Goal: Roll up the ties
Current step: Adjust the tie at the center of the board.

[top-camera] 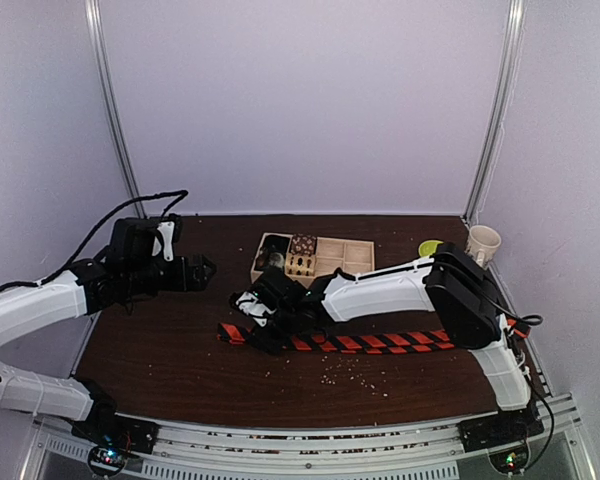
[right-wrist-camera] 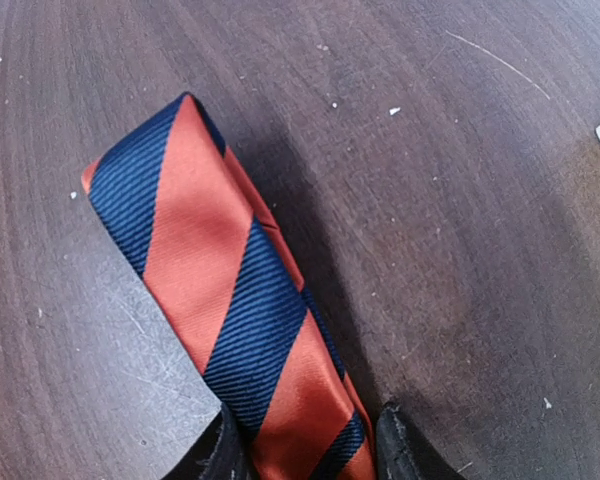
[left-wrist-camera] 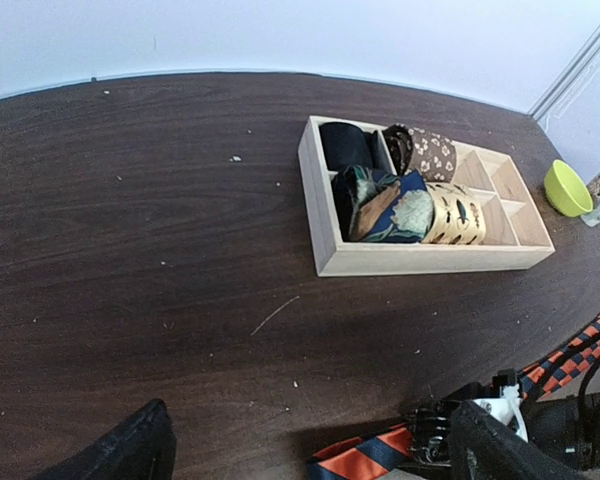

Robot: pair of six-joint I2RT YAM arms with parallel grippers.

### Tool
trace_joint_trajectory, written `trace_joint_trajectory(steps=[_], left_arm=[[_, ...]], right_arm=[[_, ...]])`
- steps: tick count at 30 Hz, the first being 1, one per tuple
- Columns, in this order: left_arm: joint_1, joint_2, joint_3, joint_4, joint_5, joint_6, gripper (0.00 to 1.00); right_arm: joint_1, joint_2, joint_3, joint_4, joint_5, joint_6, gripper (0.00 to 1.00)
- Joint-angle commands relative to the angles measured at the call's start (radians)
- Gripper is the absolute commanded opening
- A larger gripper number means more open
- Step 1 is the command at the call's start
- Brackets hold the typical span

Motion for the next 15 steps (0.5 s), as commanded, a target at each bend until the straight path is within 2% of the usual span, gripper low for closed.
trace_joint_trajectory(steps=[1, 4, 7, 15], left_arm=[[0.006, 0.011, 0.002, 0.027, 0.058, 0.037, 0.97], [0.006, 0.019, -0.008, 0.036, 0.087, 0.045, 0.97], [0.006, 0.030, -0.022, 0.051, 0.136, 0.058, 0.97], [0.005, 0.029, -0.092, 0.093, 0.228, 0.073, 0.97]], right_arm=[[-0.012, -0.003, -0.029, -0.027, -0.137, 0.026, 0.42], [-0.012, -0.035, -0.038, -0.017, -0.196, 0.033, 0.43], [-0.014, -0.065, -0.042, -0.008, -0.185, 0.031, 0.60], [-0.046, -0.072, -0.020, -0.028, -0.147, 0.017, 0.74]])
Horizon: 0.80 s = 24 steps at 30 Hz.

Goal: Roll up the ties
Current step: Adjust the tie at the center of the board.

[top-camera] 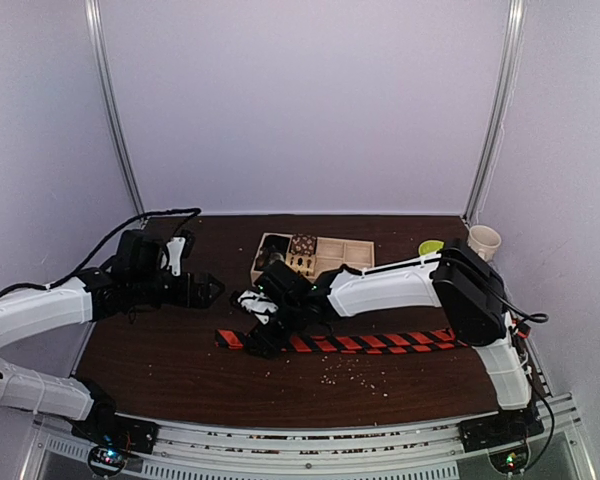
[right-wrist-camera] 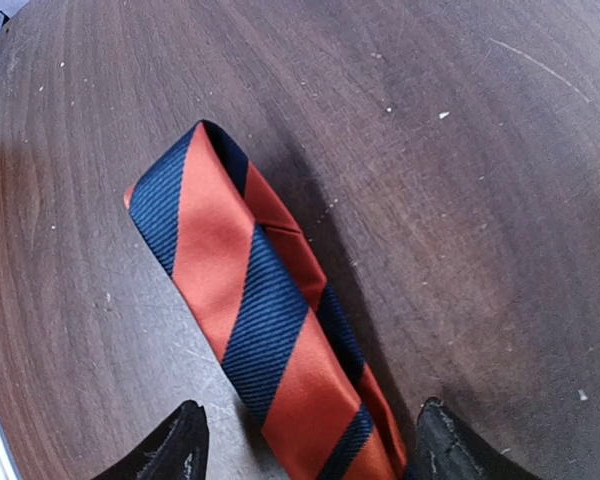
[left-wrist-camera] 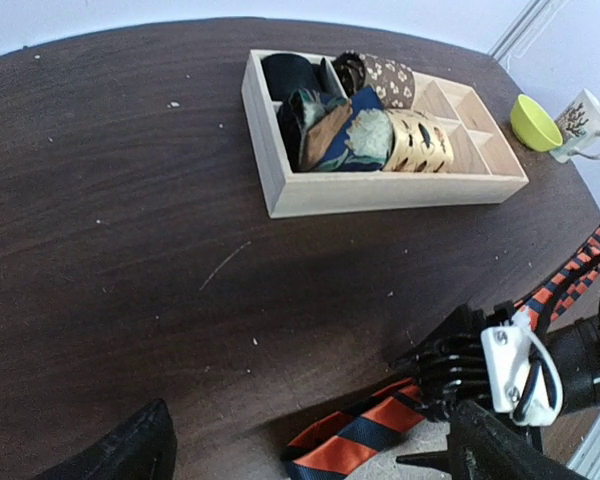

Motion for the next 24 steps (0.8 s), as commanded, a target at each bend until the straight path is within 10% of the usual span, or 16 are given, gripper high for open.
trace_joint_trajectory(steps=[1, 7, 18, 24], left_arm=[[0.006, -0.002, -0.035, 0.063, 0.076, 0.029, 0.97], [0.006, -0.010, -0.044, 0.070, 0.078, 0.032, 0.97], [0.006, 0.041, -0.027, 0.080, 0.093, 0.043, 0.94], [0.005, 0.073, -0.020, 0.092, 0.097, 0.045, 0.93]], right_arm=[[-0.025, -0.029, 0.014, -0.048, 0.012, -0.016, 0.75], [-0.024, 0.035, 0.066, -0.132, -0.001, -0.068, 0.77], [-0.068, 0.046, 0.034, -0.129, -0.041, -0.073, 0.39], [-0.080, 0.009, 0.010, -0.133, -0.054, -0.086, 0.55]])
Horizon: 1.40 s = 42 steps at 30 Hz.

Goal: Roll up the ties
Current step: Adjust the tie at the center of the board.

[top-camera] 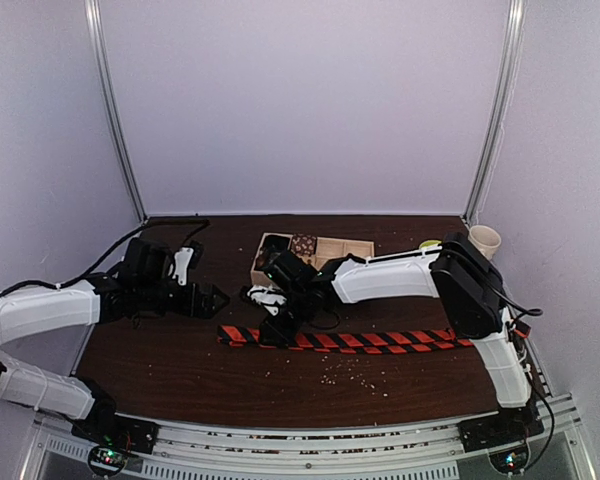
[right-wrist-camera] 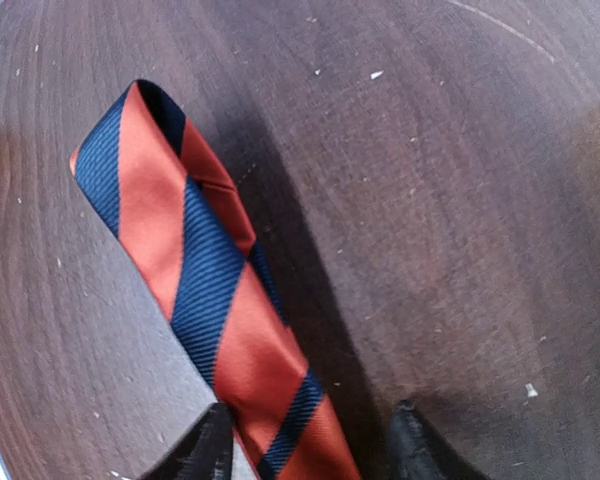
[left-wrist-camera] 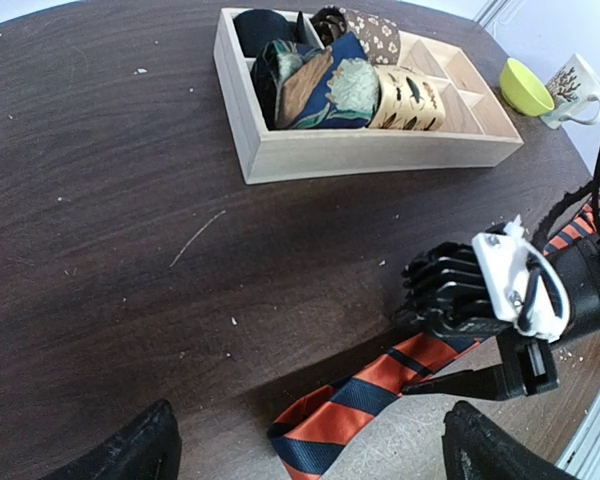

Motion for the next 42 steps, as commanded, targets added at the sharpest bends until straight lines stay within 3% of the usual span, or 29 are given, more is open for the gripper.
trace_joint_trajectory(steps=[1, 4, 11, 15, 18, 23, 32, 42], left_arm=[[0.005, 0.025, 0.023, 0.057, 0.019, 0.014, 0.94], [0.005, 0.037, 0.024, 0.064, 0.024, 0.013, 0.94], [0.006, 0.035, 0.034, 0.077, 0.021, 0.046, 0.96], [0.005, 0.025, 0.036, 0.099, 0.043, 0.075, 0.98], [0.003, 0.019, 0.024, 0.141, 0.080, 0.098, 0.98], [-0.003, 0.041, 0.007, 0.202, 0.176, 0.104, 0.98], [-0.041, 0.092, -0.008, 0.278, 0.137, 0.062, 0.98], [-0.063, 0.158, 0.044, 0.261, 0.087, 0.061, 0.98]], right_arm=[[-0.009, -0.033, -0.044, -0.022, -0.005, -0.004, 0.61], [-0.009, -0.119, -0.110, 0.038, 0.011, 0.019, 0.74], [-0.023, -0.401, -0.320, 0.213, 0.162, 0.089, 0.88], [-0.083, -0.583, -0.491, 0.311, 0.166, 0.164, 1.00], [-0.164, -0.703, -0.634, 0.394, 0.094, 0.238, 0.99], [-0.313, -0.734, -0.757, 0.409, -0.224, 0.429, 1.00], [-0.323, -0.801, -1.084, 0.647, -0.185, 0.803, 0.94], [-0.353, -0.763, -1.166, 0.596, -0.094, 0.901, 0.95]])
